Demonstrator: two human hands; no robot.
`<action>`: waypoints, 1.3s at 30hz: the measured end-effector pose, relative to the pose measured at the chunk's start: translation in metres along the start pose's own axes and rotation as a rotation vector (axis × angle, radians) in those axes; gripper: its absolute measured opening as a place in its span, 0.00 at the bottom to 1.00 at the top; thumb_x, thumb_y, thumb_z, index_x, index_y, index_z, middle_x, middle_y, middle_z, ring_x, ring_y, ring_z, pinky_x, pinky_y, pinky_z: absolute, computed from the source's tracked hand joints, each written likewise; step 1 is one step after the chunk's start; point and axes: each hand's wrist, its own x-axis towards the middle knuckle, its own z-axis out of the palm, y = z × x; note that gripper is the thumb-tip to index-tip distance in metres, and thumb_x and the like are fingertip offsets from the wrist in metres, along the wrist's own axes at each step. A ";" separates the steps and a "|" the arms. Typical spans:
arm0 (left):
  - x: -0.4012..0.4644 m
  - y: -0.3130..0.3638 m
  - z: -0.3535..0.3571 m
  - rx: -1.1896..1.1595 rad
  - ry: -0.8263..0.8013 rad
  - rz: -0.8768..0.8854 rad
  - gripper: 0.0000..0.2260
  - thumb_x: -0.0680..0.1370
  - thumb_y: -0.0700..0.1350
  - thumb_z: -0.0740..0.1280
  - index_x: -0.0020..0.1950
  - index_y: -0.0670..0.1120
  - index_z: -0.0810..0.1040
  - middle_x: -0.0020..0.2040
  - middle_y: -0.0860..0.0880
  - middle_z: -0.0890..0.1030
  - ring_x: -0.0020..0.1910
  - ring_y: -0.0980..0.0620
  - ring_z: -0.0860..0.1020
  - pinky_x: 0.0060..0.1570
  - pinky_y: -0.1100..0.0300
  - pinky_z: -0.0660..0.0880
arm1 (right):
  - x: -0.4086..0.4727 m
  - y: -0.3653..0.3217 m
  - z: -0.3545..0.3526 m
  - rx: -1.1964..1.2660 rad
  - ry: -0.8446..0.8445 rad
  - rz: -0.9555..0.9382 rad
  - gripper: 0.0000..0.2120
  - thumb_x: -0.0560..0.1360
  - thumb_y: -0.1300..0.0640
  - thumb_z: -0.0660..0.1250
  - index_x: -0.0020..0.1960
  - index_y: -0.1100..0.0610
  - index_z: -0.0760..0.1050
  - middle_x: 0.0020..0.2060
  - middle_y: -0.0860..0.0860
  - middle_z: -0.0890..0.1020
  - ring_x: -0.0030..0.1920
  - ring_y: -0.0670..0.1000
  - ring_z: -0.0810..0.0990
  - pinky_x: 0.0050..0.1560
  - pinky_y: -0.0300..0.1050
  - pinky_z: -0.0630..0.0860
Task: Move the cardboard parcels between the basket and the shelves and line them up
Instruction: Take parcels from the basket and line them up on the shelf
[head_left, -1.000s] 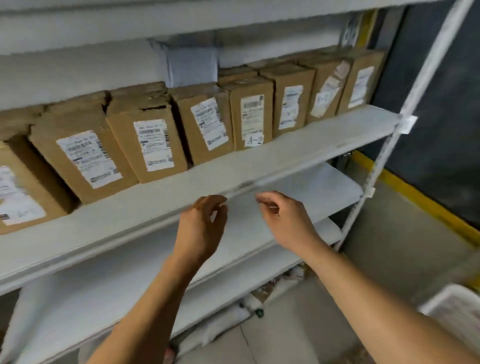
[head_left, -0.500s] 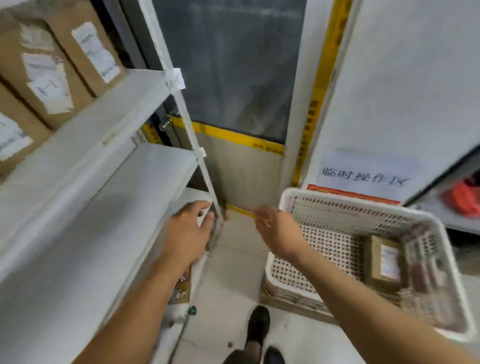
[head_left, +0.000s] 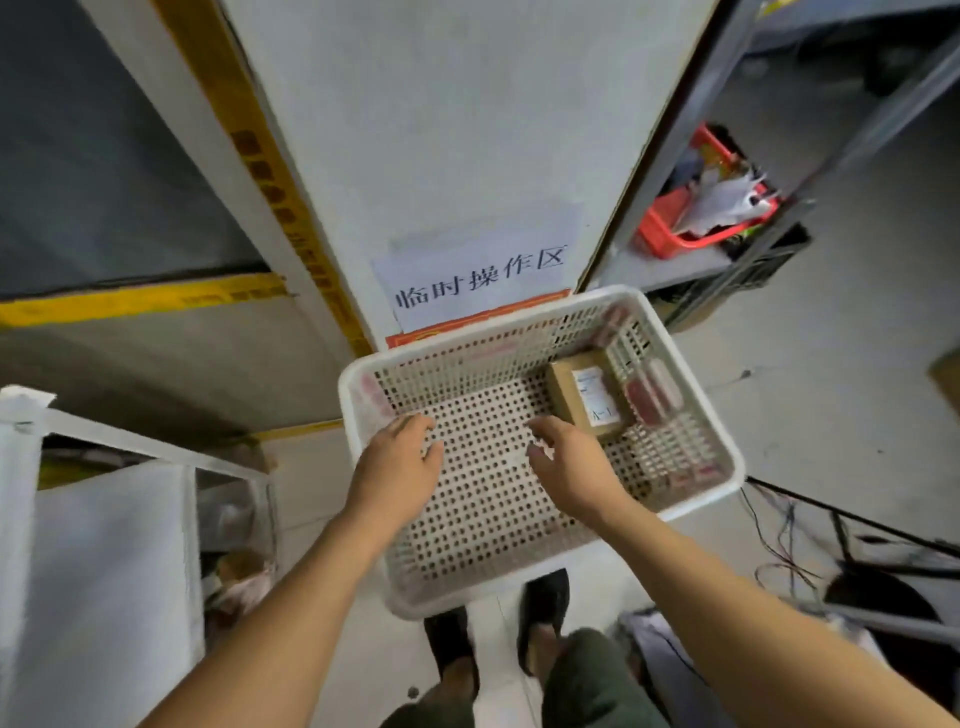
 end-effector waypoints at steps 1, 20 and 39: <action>0.013 0.006 0.013 0.012 -0.035 0.015 0.17 0.85 0.49 0.63 0.73 0.47 0.75 0.69 0.47 0.79 0.66 0.46 0.77 0.62 0.53 0.74 | 0.007 0.014 -0.002 0.001 0.019 0.019 0.22 0.85 0.53 0.63 0.78 0.55 0.71 0.74 0.52 0.77 0.71 0.53 0.77 0.69 0.46 0.74; 0.241 0.073 0.314 0.041 -0.375 -0.061 0.24 0.86 0.53 0.62 0.80 0.45 0.67 0.76 0.44 0.73 0.75 0.43 0.70 0.72 0.49 0.69 | 0.224 0.242 0.009 -0.031 0.114 0.335 0.24 0.83 0.53 0.64 0.77 0.58 0.68 0.75 0.58 0.72 0.72 0.60 0.73 0.73 0.56 0.72; 0.289 0.028 0.365 -0.778 -0.550 -0.463 0.16 0.85 0.42 0.67 0.71 0.53 0.73 0.64 0.52 0.82 0.57 0.53 0.83 0.55 0.53 0.82 | 0.267 0.274 0.031 0.291 0.030 0.319 0.35 0.84 0.45 0.65 0.85 0.48 0.50 0.74 0.53 0.76 0.69 0.56 0.79 0.72 0.59 0.75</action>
